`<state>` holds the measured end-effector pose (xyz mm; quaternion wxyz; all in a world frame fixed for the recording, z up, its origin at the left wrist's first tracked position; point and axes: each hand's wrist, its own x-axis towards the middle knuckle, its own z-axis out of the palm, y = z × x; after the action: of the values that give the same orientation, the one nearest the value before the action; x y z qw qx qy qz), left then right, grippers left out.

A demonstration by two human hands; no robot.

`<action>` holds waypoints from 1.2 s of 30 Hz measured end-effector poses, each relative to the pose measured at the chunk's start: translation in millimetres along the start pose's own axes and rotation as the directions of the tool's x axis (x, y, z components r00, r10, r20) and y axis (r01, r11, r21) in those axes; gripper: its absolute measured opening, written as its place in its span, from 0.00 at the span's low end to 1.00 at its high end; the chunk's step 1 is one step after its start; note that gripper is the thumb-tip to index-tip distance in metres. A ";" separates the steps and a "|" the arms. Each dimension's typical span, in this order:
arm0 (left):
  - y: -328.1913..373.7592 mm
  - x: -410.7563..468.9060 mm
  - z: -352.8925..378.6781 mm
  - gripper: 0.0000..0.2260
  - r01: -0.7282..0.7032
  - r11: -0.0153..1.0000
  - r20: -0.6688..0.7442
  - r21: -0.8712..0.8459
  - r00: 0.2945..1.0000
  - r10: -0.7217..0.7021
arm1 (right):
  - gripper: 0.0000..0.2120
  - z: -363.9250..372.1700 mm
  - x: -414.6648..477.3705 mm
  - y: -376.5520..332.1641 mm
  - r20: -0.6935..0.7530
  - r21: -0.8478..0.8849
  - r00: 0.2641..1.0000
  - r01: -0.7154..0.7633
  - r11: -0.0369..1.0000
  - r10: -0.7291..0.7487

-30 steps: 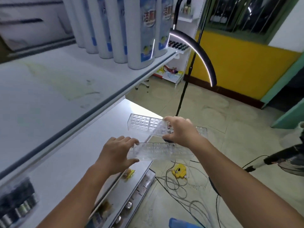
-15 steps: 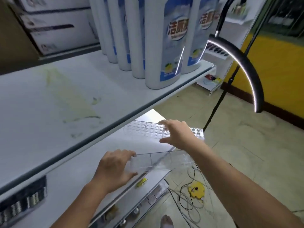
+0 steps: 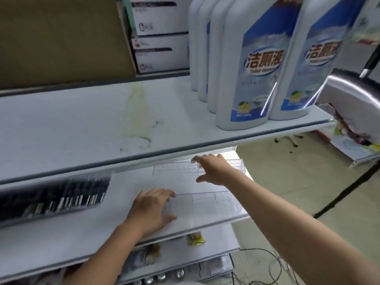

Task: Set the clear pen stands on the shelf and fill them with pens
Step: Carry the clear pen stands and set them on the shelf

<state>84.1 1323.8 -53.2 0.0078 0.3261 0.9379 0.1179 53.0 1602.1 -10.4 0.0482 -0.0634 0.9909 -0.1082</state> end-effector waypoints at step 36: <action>-21.6 2.9 -24.6 0.40 0.142 0.976 -0.020 -0.166 0.989 -0.147 | 0.44 25.3 80.6 -13.3 0.163 0.203 0.983 0.055 0.978 -0.089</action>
<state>66.4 1303.9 -34.0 0.0283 0.2533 0.9463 0.1990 -22.3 1572.9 -38.6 0.1352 -0.1036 0.9645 -0.2018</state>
